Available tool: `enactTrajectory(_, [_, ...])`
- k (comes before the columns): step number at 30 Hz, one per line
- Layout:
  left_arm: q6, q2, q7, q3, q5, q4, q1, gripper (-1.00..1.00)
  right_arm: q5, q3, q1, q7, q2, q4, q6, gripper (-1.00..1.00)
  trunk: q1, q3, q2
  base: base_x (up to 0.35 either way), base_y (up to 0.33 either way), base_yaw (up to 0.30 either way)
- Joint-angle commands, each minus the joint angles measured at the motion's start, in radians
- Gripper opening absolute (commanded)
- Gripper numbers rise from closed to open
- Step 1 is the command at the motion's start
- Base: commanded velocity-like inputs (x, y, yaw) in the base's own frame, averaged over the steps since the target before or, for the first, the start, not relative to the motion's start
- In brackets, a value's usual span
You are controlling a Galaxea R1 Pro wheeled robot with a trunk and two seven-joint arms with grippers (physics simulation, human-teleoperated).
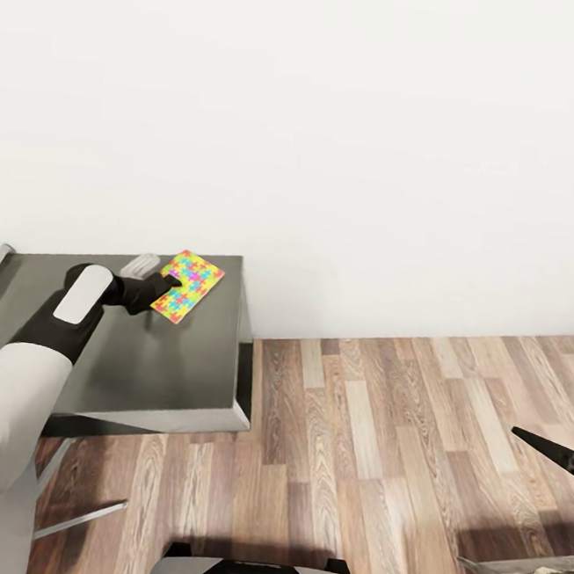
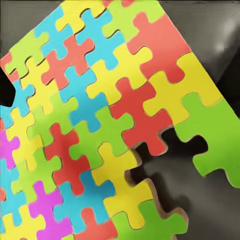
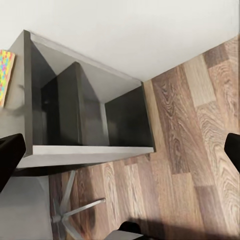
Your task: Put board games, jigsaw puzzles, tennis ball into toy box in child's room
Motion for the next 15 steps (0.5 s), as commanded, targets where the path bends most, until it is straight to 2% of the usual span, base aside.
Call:
enactTrajectory(1, [-0.010, 0.000, 0.008, -0.004, 0.047, 0.003, 0.001, 1.00, 0.004, -0.001, -0.001, 0.006, 0.000, 0.000, 0.003, 1.00, 0.003, -0.001, -0.001, 0.000, -0.001, -0.101])
enactTrajectory(15, [-0.009, 0.000, 0.010, -0.003, 0.047, 0.001, 0.001, 1.00, 0.004, -0.002, -0.001, 0.005, 0.000, 0.000, 0.003, 1.00, 0.003, -0.001, -0.001, 0.000, 0.000, -0.032])
